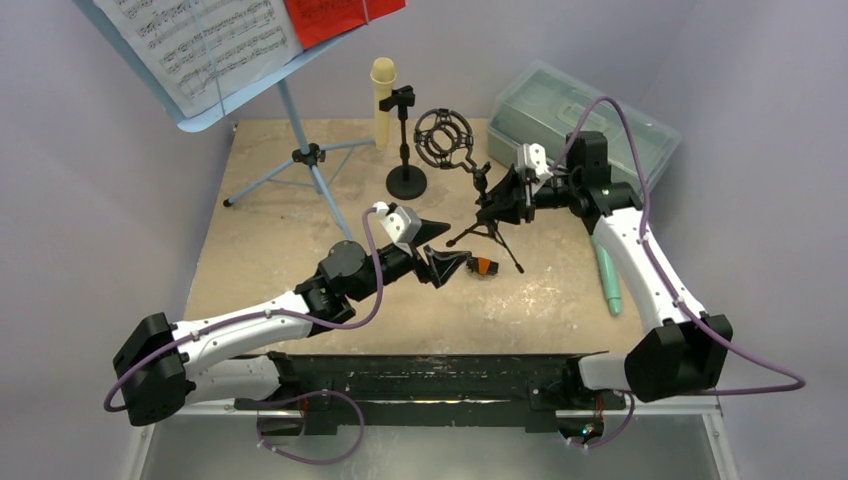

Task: Pack up the instrument practice props
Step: Place the microphone stand at the center of the board.

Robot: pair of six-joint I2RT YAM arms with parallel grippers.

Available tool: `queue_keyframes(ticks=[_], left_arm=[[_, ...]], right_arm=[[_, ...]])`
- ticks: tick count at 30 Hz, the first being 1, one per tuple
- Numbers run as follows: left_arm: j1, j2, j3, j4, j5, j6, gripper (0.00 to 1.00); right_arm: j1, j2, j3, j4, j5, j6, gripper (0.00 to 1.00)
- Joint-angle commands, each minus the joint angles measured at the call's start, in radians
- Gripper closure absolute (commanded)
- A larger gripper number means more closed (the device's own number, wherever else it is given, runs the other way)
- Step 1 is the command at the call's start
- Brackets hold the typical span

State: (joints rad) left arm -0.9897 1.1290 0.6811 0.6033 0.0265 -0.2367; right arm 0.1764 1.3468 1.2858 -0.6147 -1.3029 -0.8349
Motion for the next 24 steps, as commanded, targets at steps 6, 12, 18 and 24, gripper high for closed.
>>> queue_keyframes(ticks=[6,12,18,24], left_arm=[[-0.003,-0.036,-0.020,-0.013,-0.023,0.047,0.30],[-0.003,-0.101,-0.085,-0.015,-0.054,0.036,0.30],[-0.003,-0.149,-0.123,-0.024,-0.065,0.036,0.30],[-0.003,-0.186,-0.153,-0.025,-0.070,0.030,0.30]], right_arm=[[-0.020,-0.063,-0.226,0.790,0.299,0.621,1.00],[-0.142,-0.069,-0.440,1.120,0.393,0.703,1.00],[-0.276,0.015,-0.577,1.380,0.399,0.703,1.00],[-0.333,0.075,-0.641,1.439,0.414,0.592,1.00]])
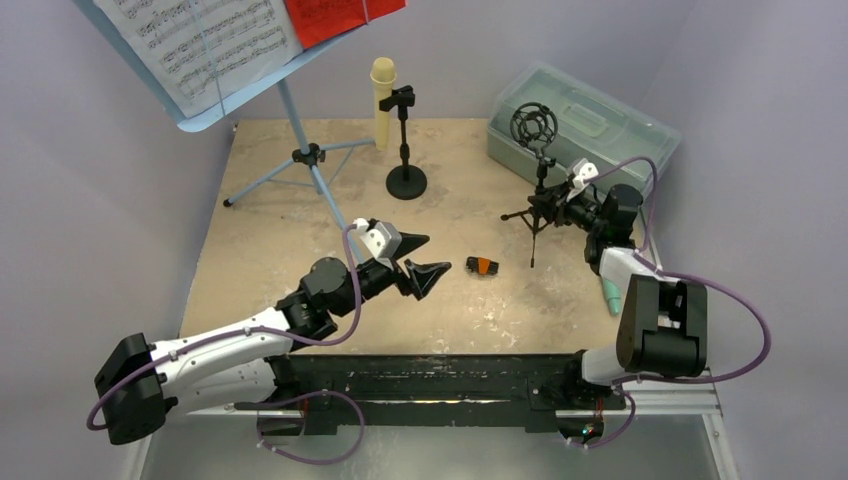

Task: Pack up the instrument practice props
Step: Place the microphone stand at the center of the board.

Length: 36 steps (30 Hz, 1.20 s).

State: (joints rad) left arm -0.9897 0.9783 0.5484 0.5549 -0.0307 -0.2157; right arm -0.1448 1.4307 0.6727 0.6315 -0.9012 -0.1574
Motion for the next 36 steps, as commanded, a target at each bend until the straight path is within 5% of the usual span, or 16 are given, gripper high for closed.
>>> queue_keyframes(ticks=[1,6,11,17,24,36], left_arm=[[-0.002,-0.042,-0.026,0.024,-0.016,0.009,0.30],[-0.002,-0.070,-0.046,0.019,-0.019,0.010,0.30],[-0.002,-0.092,-0.061,0.015,-0.023,0.011,0.30],[-0.003,-0.120,-0.076,0.005,-0.030,0.016,0.30],[-0.003,-0.148,-0.078,-0.020,-0.034,0.021,0.30],[-0.003,-0.157,-0.032,-0.150,-0.103,0.013,0.25]], right_arm=[[-0.017,-0.001,-0.034,0.185,0.023,-0.125,1.00],[-0.051,0.041,0.044,-0.089,0.004,-0.313,0.92],[-0.088,0.051,0.092,-0.205,0.027,-0.311,0.59],[-0.104,0.022,0.106,-0.298,0.061,-0.315,0.37],[-0.135,-0.056,0.144,-0.448,0.057,-0.340,0.26],[-0.170,-0.226,0.287,-1.008,0.113,-0.551,0.15]])
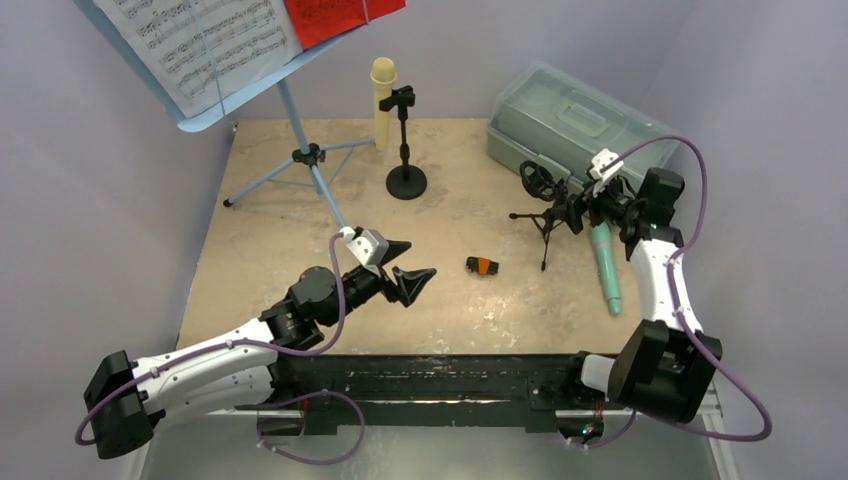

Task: Pack up the instrument practice props
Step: Place the microphone stand at the center of the board, then move the microphone stand with the microphone to the center of the board.

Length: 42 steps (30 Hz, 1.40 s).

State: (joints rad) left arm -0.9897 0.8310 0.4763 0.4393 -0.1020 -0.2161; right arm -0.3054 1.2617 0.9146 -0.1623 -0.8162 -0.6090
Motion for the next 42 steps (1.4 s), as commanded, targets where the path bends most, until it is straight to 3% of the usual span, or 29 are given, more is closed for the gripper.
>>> queue_keyframes(ticks=[1,5,8,15,18,21,24,26,30,35,42], left_arm=[[-0.002,-0.012,0.043,-0.038,-0.033,0.014,0.25],[-0.004,-0.023,0.052,-0.073,-0.044,0.012,0.25],[-0.003,-0.030,0.054,-0.092,-0.056,0.012,0.26],[-0.003,-0.036,0.056,-0.105,-0.076,0.017,0.28],[-0.003,-0.034,0.059,-0.107,-0.076,0.014,0.29],[-0.002,-0.033,0.061,-0.112,-0.079,0.012,0.29],[-0.003,-0.036,0.059,-0.115,-0.080,0.007,0.29],[-0.003,-0.036,0.059,-0.117,-0.080,0.004,0.29],[-0.003,-0.035,0.056,-0.119,-0.082,-0.002,0.29],[-0.003,-0.022,0.054,-0.120,-0.103,0.001,0.29],[-0.002,0.056,0.088,-0.119,-0.213,0.003,0.11]], right_arm=[[-0.009,-0.070,0.047,-0.246,0.037,-0.111,0.15],[-0.009,-0.110,0.078,-0.391,0.037,-0.176,0.16],[-0.009,-0.115,0.116,-0.558,-0.011,-0.308,0.25],[0.043,-0.019,0.217,-0.613,-0.131,-0.219,0.81],[0.155,0.033,0.265,-0.576,-0.059,-0.145,0.91],[0.211,0.051,0.279,-0.400,0.010,0.043,1.00],[0.230,0.035,0.241,-0.133,0.165,0.280,1.00],[0.245,0.035,0.238,-0.085,0.199,0.305,1.00],[0.246,0.057,0.263,-0.208,0.094,0.210,0.81],[0.246,0.004,0.244,-0.428,-0.171,-0.020,0.52],[0.244,-0.137,0.096,-0.393,-0.251,-0.066,0.25]])
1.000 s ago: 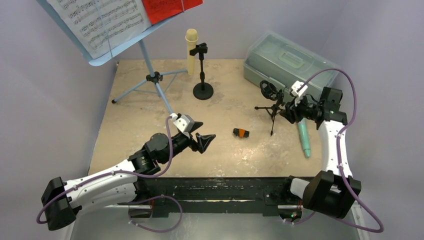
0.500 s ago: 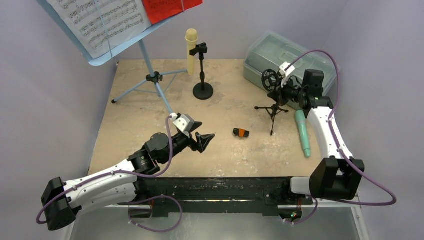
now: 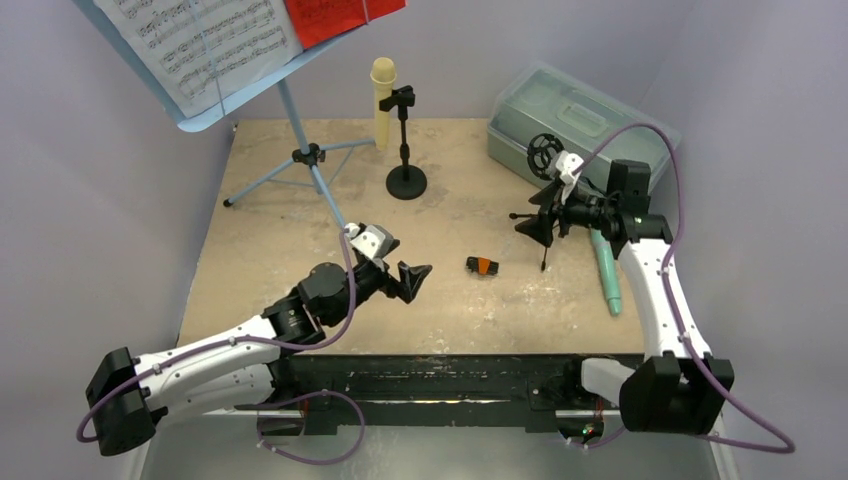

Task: Pack up the instrument practice props
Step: Move the microphone stand with the microphone to the center of the board.

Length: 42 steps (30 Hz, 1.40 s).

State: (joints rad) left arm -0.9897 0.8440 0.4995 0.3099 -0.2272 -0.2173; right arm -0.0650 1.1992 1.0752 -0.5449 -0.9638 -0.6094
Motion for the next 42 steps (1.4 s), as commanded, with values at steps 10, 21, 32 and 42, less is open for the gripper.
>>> queue_keyframes(ticks=[10,21,32,42], left_arm=[[0.181,0.311,0.141,0.205,-0.041,-0.035,0.06],[0.350,0.628,0.232,0.464,0.003,0.071,0.07],[0.452,0.974,0.397,0.705,0.064,0.160,0.17],[0.495,1.164,0.594,0.633,0.033,0.207,0.31]], right_arm=[[-0.006,-0.113,-0.123,-0.024,-0.139,-0.138,0.11],[-0.007,-0.130,-0.121,-0.051,-0.125,-0.178,0.09],[-0.007,-0.131,-0.111,-0.072,-0.129,-0.199,0.09],[-0.007,-0.134,-0.104,-0.094,-0.141,-0.221,0.09]])
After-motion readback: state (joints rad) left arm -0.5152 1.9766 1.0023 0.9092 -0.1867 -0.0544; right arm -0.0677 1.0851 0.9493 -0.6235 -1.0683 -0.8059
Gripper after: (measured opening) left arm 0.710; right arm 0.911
